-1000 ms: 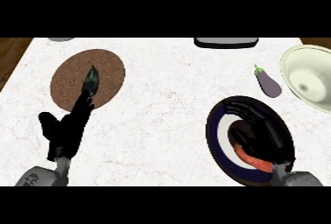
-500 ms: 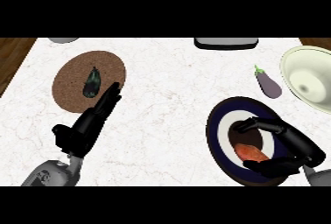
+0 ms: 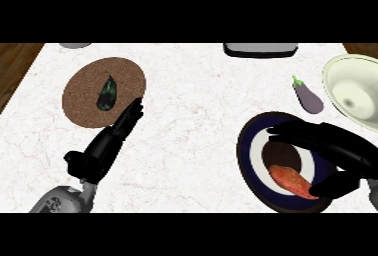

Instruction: Pick the sweet potato from the plate and place it in the bowl

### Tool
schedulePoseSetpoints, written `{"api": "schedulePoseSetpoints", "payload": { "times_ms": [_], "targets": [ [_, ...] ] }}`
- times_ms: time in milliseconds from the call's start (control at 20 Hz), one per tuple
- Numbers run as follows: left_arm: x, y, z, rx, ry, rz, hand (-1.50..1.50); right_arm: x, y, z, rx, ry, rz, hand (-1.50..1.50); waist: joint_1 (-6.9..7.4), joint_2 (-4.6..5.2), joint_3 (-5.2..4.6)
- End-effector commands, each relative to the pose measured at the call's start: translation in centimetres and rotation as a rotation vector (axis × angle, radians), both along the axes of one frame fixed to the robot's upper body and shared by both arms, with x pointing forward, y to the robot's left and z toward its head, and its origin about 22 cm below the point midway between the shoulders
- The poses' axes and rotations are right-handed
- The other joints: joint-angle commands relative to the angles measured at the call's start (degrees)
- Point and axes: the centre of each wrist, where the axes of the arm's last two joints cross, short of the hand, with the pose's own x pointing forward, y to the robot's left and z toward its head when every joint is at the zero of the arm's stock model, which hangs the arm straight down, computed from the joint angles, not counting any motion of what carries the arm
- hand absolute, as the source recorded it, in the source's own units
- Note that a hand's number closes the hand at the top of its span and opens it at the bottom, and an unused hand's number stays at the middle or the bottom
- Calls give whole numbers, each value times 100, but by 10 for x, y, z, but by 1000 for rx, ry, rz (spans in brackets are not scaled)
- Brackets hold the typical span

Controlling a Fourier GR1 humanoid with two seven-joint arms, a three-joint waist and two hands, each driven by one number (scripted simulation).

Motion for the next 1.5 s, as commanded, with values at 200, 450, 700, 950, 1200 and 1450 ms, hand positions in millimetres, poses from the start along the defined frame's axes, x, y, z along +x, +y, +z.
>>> {"api": "schedulePoseSetpoints", "payload": {
  "times_ms": [200,450,700,950,1200,1450],
  "targets": [
    [4,-12,0,3,-5,-7,0,-6,21,55,-631,79,44,-150,-21,-19,-22],
    [12,-9,10,-17,1,1,0,-18,62,66,-745,162,56,-150,-44,-5,-4],
    [4,9,-6,5,-2,-8,0,-31,87,43,-810,200,27,-150,-19,9,3],
    [11,-8,2,-10,-10,5,0,-56,94,44,-803,185,31,-150,-65,4,7],
    [16,20,-2,-7,-3,1,0,-58,87,12,-768,133,25,-150,-41,14,10],
    [2,2,-11,11,-7,-5,0,-53,66,18,-734,75,11,-150,-37,13,11]
  ]
}}
